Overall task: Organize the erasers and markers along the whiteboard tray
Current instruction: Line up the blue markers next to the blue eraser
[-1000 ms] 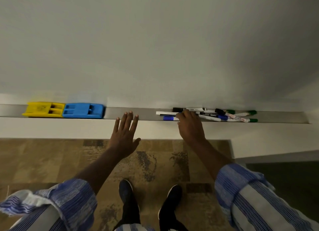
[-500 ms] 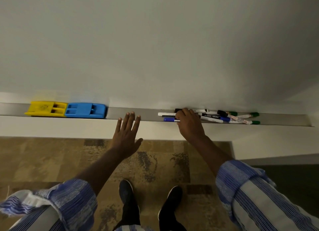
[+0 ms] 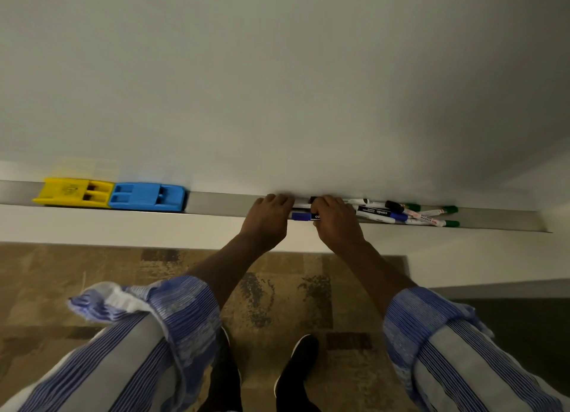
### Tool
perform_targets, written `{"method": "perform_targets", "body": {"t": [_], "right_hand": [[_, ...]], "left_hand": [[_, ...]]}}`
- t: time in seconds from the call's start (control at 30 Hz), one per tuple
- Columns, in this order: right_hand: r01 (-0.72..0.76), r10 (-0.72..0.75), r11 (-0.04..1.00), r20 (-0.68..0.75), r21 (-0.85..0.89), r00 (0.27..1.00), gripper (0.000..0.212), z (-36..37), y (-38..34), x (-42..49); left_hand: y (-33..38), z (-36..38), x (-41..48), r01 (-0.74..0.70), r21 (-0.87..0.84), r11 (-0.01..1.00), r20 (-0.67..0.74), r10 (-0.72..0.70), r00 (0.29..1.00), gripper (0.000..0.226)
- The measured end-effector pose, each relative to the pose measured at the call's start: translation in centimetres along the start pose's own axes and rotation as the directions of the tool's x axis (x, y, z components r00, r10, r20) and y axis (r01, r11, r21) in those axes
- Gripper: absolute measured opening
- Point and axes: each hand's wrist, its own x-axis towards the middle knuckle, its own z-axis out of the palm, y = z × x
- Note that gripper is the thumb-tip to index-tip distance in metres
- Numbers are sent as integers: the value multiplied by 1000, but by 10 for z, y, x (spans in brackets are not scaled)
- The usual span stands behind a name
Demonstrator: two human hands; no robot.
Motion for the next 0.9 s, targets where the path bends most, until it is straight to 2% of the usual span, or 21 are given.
{"method": "perform_targets", "body": {"t": [0.17, 0.37, 0.43, 0.57, 0.7, 0.8, 0.9], "right_hand": [[44, -44, 998, 1, 50, 999, 26, -6, 6, 0], [89, -86, 988, -30, 129, 996, 23, -16, 15, -6], [69, -55, 977, -72, 200, 996, 21, -20, 18, -9], [-28, 115, 907, -183, 421, 976, 20, -31, 18, -15], [-101, 307, 779, -236, 619, 922, 22, -42, 10, -19], [-202, 462, 580, -115, 789, 879, 25, -49, -1, -17], [-255, 521, 359, 34, 898, 853, 24, -54, -15, -15]], "left_hand": [[5, 5, 16, -35, 81, 996, -2, 35, 999, 22], [4, 3, 16, -40, 55, 998, -53, 43, 998, 16], [2, 0, 12, -16, 43, 999, -63, 19, 998, 19], [-6, -10, -2, 53, -29, 998, -138, -56, 989, 23], [-6, -19, -23, 153, -242, 958, -194, -202, 960, 19], [0, -25, -38, 220, -450, 865, -180, -329, 927, 17], [9, -34, -50, 274, -614, 741, -112, -425, 898, 10]]}}
